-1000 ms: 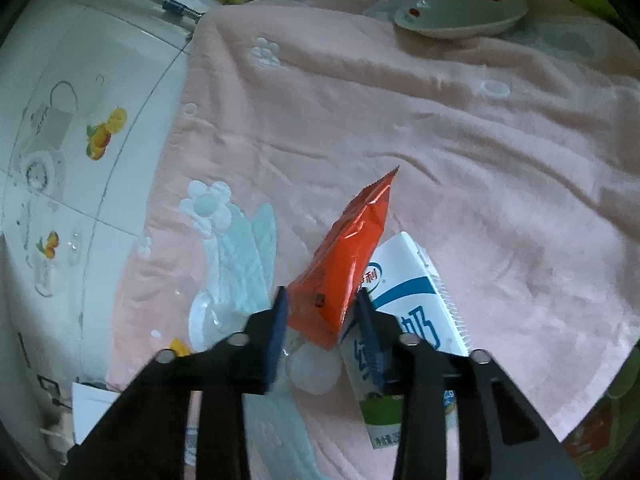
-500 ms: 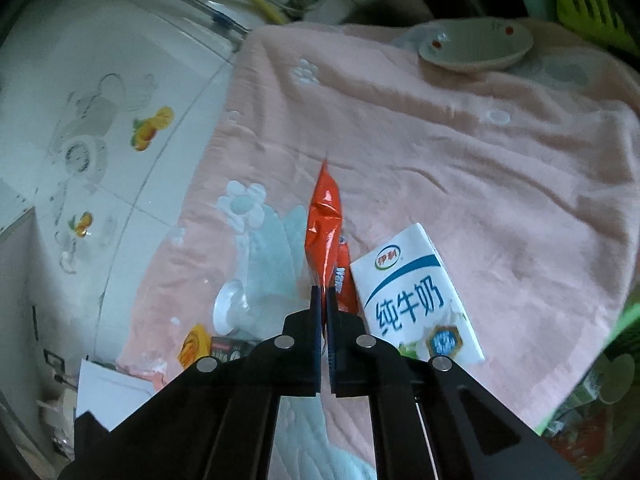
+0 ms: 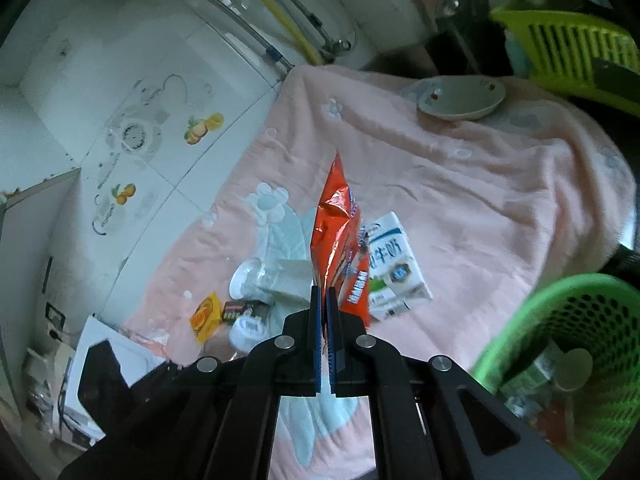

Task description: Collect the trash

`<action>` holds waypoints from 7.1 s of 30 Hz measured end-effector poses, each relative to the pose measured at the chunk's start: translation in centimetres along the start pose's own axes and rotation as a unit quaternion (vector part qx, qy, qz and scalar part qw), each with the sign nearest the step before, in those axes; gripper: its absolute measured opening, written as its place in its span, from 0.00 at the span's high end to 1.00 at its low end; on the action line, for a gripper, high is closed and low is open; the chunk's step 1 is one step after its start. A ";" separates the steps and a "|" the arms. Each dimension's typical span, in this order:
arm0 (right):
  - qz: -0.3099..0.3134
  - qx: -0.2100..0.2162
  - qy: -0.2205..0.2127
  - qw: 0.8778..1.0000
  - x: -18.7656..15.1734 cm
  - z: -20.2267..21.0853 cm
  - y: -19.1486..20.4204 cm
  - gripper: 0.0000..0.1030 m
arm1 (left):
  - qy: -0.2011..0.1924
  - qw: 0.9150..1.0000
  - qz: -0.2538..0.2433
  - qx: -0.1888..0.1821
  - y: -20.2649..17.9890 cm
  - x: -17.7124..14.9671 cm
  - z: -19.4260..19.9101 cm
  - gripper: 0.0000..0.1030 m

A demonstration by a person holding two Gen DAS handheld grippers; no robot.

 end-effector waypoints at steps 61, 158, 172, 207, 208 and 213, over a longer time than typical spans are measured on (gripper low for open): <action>-0.027 -0.256 -0.059 0.964 -16.8 14.0 -17.4 0.14 | 0.028 0.984 -0.083 -0.157 -24.4 6.5 -11.2 0.19; 0.174 -0.169 0.097 0.965 2.3 -8.1 -6.3 0.40 | 0.053 0.899 0.434 0.016 12.3 7.3 -7.5 0.21; 0.158 -0.147 0.085 0.973 -0.4 -4.1 -9.6 0.39 | 0.086 0.832 0.542 0.084 12.3 8.1 -13.1 0.21; 0.035 -0.188 0.060 0.980 -7.3 3.1 -17.9 0.39 | 0.089 0.892 0.442 0.037 8.8 9.1 -13.4 0.40; 0.032 -0.193 0.058 0.979 -7.5 3.4 -18.1 0.39 | 0.089 0.899 0.429 0.028 8.3 9.1 -13.0 0.40; 0.007 -0.219 0.051 0.974 -8.6 4.7 -19.4 0.39 | 0.081 0.920 0.383 -0.019 6.3 8.6 -10.7 0.41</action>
Point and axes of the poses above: each gripper's, at about its wrist camera, not at the fingertips, and z roughly against the way its jaws point, y to its left, x to its top, the point moved 7 cm from there along -z, roughly the way its jaws point, and after that the axes turned 11 degrees about y, right-handed, at the moved point
